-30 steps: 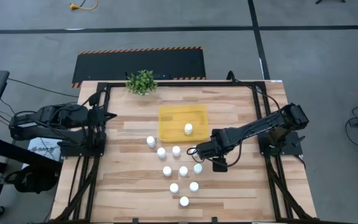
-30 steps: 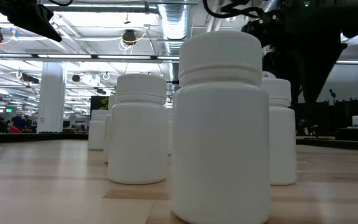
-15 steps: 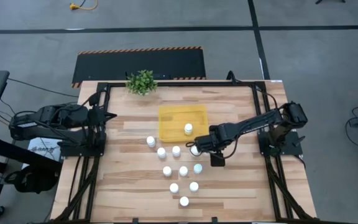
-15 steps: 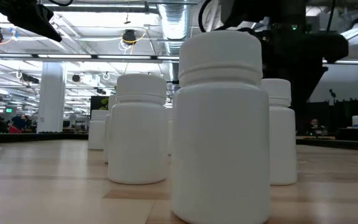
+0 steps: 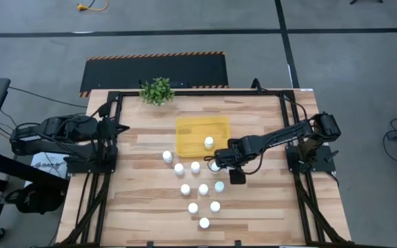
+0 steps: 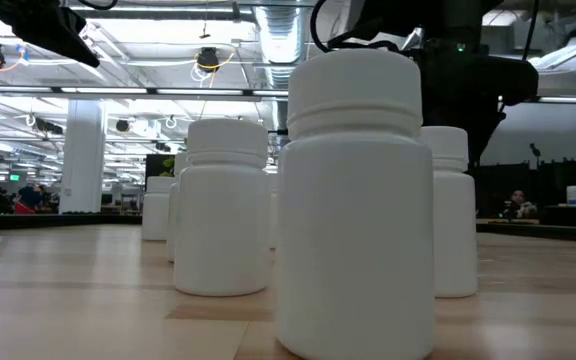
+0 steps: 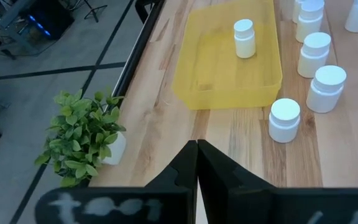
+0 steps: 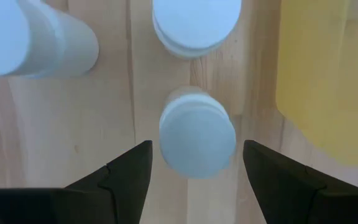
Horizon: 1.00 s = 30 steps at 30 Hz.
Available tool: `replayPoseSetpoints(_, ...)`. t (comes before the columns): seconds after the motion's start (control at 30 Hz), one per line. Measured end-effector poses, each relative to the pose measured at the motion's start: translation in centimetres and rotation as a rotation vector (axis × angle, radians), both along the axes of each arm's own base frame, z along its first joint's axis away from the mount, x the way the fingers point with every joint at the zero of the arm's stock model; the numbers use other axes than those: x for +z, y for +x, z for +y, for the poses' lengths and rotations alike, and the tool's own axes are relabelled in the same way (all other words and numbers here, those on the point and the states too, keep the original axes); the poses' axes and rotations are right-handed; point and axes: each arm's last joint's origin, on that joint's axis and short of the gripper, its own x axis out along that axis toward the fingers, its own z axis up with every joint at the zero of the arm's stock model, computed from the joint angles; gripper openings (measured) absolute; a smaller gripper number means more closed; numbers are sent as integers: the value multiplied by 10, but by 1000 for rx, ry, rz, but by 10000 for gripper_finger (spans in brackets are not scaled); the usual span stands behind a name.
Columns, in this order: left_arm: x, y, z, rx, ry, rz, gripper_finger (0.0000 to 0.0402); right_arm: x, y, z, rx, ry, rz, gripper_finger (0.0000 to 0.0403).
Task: Pick and place pill bottles into a basket
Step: Put the white medicine bottle into the yellow bin
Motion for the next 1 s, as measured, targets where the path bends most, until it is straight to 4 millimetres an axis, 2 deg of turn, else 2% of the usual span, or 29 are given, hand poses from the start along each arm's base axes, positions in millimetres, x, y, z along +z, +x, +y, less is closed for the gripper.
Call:
replayPoseSetpoints(0.43,0,0,0,-4,6,3,0,0,3,1,0,6,-32,241)
replayPoseSetpoints(0.83,0,0,0,0,0,-1,0,1,3,1,-1,7,-32,152)
replayPoseSetpoints(1.0,0,0,0,-4,6,3,0,1,3,1,-12,28,-28,163)
